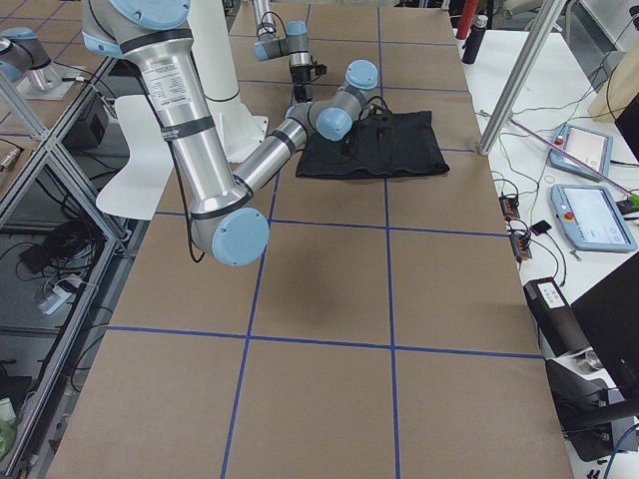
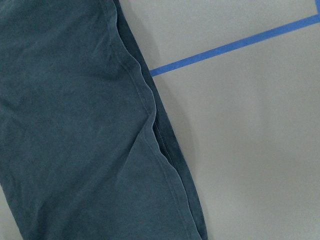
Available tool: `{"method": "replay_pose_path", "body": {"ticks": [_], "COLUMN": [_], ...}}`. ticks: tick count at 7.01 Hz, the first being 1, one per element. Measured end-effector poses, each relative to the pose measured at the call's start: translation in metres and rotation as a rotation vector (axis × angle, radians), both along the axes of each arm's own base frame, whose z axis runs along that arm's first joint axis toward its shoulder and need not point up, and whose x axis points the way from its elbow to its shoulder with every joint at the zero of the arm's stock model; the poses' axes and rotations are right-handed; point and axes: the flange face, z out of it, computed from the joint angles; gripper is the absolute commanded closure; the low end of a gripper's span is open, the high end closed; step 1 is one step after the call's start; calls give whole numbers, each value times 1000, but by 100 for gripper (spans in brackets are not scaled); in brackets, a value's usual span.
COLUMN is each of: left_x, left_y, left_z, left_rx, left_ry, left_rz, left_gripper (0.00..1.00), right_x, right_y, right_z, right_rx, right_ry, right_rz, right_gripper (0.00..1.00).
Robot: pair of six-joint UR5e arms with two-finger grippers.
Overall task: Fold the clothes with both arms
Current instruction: 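Grasp the shirt's near corner with the left gripper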
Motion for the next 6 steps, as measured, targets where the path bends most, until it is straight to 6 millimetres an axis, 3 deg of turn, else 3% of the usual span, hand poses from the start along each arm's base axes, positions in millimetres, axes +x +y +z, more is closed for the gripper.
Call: {"method": "replay_pose_path", "body": {"ticks": [3, 4, 5, 6], "left_x": [11, 12, 13, 13], "left_y": [0, 1, 2, 3], "left_z": [6, 7, 8, 7], "left_rx": [-4, -5, -6, -6], "left_ry": [-18, -21, -24, -24], "left_rz": [5, 7, 9, 11], "left_gripper": [28, 41, 64, 100], "right_x": [0, 0, 1, 1], "right_y": [0, 0, 0, 0], "right_z": [0, 0, 1, 3], "right_rx": [0, 1, 1, 0], "right_ry": [0, 0, 1, 4], "right_rz": [0, 0, 0, -1], "right_gripper": [0, 0, 0, 0]}}
